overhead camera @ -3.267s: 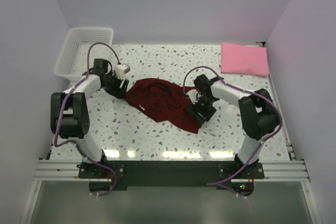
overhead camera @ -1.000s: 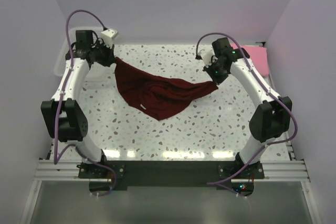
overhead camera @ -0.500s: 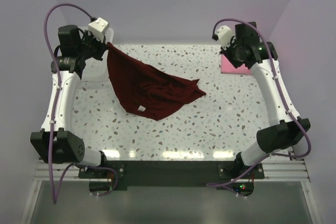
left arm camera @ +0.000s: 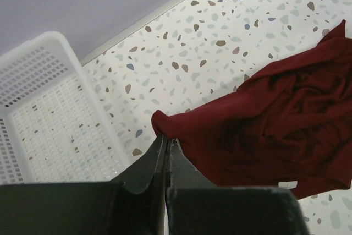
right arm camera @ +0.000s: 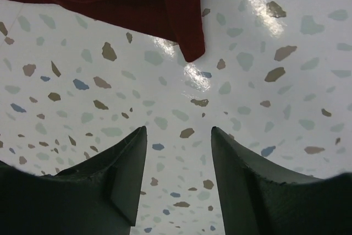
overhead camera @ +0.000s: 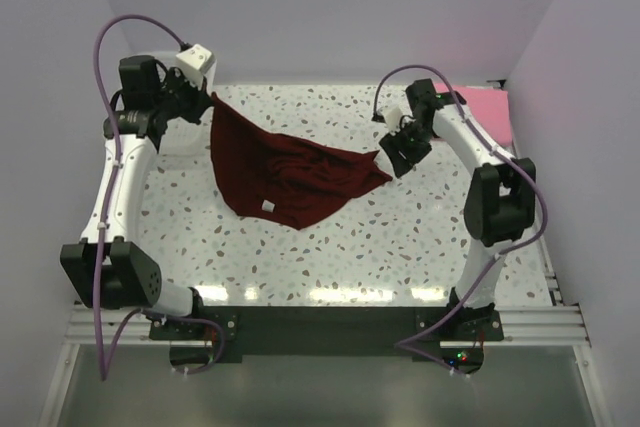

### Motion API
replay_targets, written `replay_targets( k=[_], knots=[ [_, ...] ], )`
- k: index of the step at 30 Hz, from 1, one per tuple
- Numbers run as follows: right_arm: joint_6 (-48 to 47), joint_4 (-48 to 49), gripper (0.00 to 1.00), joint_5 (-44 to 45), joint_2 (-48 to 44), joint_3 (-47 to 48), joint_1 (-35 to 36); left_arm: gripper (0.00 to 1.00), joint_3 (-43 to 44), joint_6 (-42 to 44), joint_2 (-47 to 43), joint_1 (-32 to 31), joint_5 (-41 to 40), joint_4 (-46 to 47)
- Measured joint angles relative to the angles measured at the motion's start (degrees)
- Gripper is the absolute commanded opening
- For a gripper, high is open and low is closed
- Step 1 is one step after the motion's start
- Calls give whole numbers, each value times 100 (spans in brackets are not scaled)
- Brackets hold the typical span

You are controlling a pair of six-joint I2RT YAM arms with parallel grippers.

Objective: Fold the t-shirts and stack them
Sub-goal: Flatten the tshirt out

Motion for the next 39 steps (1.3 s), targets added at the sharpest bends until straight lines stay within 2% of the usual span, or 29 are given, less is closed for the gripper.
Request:
replay_targets(
  k=[4,11,20,24,25,31,32,35,39],
  knots=[
    [-2,227,56,-125,632,0,46,0,0,-2,107,0,0,-4],
    [-4,686,61,-116,898,-4,323,0,2,-2,308,0,0,-11],
    [-31,1185,55,216,1344,-9,555,0,48,-2,498,0,-2,-37],
    [-61,1298,43,466,1561,-52,577,0,81,-4,501,0,-4,-46],
    [-76,1353,37,516,1558,-66,579,0,81,-2,501,0,-4,-46],
    [-79,1456,17,721,1537,-94,588,0,81,-2,503,0,-26,-46],
    [-90,1456,10,763,1530,-94,590,0,81,-2,509,0,-31,-44],
    [-160,1403,0,817,1515,-63,584,0,81,-2,560,0,-28,-42],
    [-221,1294,0,870,1491,81,579,0,81,-7,660,0,-28,-39]
  ],
)
